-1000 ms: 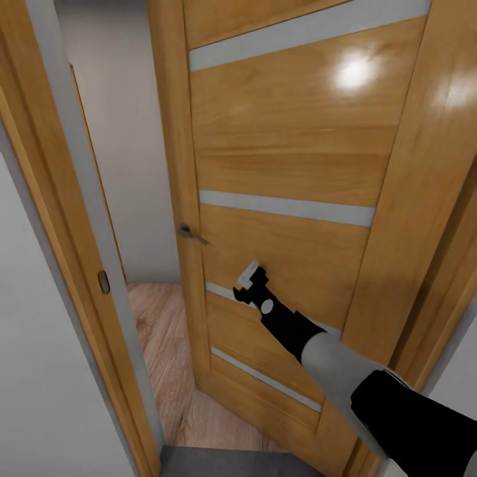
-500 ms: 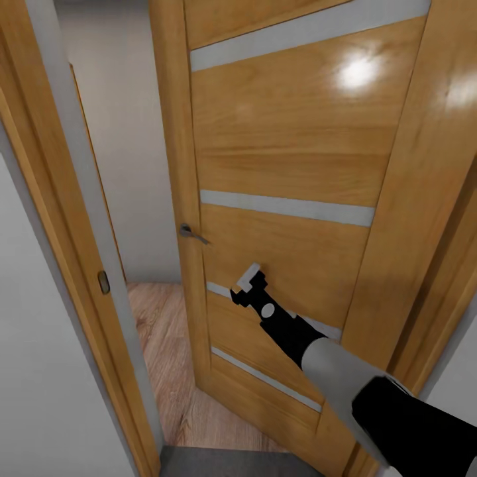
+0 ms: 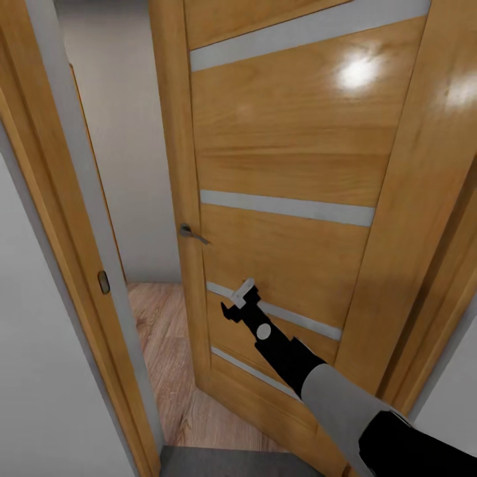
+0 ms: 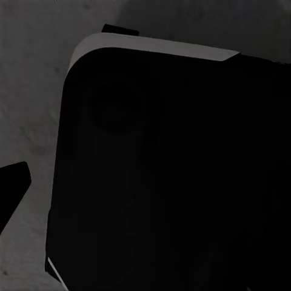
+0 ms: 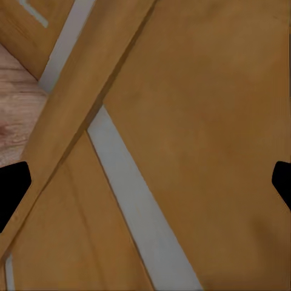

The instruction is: Move the two storage containers from the living room to the garage. In the garage, place one container on the floor and stack the other container on top of it (either order is fine).

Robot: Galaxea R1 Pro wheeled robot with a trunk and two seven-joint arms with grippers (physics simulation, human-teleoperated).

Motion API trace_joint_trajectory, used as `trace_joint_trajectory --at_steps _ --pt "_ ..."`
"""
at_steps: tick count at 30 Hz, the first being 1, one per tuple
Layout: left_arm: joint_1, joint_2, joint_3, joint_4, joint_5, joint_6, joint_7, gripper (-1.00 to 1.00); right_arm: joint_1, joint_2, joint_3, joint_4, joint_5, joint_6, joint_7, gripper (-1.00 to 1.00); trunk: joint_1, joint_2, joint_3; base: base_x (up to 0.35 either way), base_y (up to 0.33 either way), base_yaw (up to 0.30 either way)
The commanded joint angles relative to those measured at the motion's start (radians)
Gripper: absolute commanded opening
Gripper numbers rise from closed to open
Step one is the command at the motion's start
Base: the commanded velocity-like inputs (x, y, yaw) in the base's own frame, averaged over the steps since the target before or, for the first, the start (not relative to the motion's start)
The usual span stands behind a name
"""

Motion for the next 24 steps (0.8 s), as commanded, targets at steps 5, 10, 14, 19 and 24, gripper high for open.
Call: trace_joint_trajectory --at_steps 5,10,14,19,24 --pt "0.000 0.000 0.000 -0.001 0.006 -0.001 0.000 1.00 0.014 0.000 0.004 -0.002 0.008 -0.026 -0.007 1.00 0.000 -0.001 -0.001 0.000 0.000 0.000" --pt "0.000 0.000 0.000 -0.001 0.006 -0.001 0.000 1.00 0.042 0.000 0.004 0.004 0.006 -0.017 -0.025 1.00 0.000 -0.001 -0.001 0.000 0.000 0.000" --pt "0.000 0.000 0.000 0.000 0.006 -0.001 0.000 1.00 0.044 0.000 0.004 0.006 0.004 0.026 -0.090 1.00 0.000 -0.001 -0.001 0.000 0.000 0.000" --pt "0.000 0.000 0.000 0.000 0.006 -0.001 0.000 1.00 0.045 0.000 -0.004 0.005 -0.140 0.039 -0.282 1.00 0.000 -0.001 -0.001 0.000 0.000 0.000" --pt "0.000 0.000 0.000 0.000 0.006 -0.001 0.000 1.00 0.044 0.000 0.016 -0.004 -0.433 0.047 -0.333 1.00 0.000 -0.001 -0.001 0.000 0.000 0.000"
